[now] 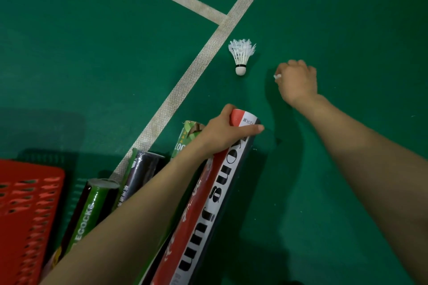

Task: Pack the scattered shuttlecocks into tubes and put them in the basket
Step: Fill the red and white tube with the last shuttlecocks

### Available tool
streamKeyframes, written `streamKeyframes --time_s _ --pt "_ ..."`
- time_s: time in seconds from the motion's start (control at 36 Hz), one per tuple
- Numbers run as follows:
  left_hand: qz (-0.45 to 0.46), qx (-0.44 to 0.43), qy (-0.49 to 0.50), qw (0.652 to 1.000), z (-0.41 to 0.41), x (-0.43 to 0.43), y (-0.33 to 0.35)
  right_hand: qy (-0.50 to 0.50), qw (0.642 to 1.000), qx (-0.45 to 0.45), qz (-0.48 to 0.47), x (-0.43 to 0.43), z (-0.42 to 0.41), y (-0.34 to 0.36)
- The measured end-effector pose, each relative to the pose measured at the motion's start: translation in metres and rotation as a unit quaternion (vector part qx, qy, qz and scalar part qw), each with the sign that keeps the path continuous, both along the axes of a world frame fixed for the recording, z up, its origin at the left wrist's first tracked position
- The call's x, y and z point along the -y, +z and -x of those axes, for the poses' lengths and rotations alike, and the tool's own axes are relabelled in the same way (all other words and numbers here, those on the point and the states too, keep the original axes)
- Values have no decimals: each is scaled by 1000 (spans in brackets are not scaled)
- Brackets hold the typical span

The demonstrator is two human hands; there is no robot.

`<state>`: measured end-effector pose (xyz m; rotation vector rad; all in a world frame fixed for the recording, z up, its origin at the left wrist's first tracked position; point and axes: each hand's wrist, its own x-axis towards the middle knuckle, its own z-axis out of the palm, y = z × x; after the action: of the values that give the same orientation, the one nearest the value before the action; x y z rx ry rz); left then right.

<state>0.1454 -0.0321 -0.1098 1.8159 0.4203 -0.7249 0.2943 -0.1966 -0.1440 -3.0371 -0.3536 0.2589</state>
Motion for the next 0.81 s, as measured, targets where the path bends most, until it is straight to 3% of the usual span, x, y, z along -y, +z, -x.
streamKeyframes --time_s 0.06,0.11,0.22,0.44,0.64,0.81 --pt "1 2 5 1000 2 -1 1 -72 985 0 -155 -2 8 8" --pt "-1 7 8 1000 5 -1 2 -126 936 -13 -329 -4 19 21" --pt "-3 29 16 999 13 0 10 -122 876 -18 -466 -6 52 47" --pt "-20 85 15 996 26 6 35 -51 863 -185 -468 -12 112 66" --pt "38 102 26 994 39 5 46 -44 854 -231 -465 -8 132 97" --pt "50 133 33 989 48 6 50 -12 848 -325 -420 -12 137 103"
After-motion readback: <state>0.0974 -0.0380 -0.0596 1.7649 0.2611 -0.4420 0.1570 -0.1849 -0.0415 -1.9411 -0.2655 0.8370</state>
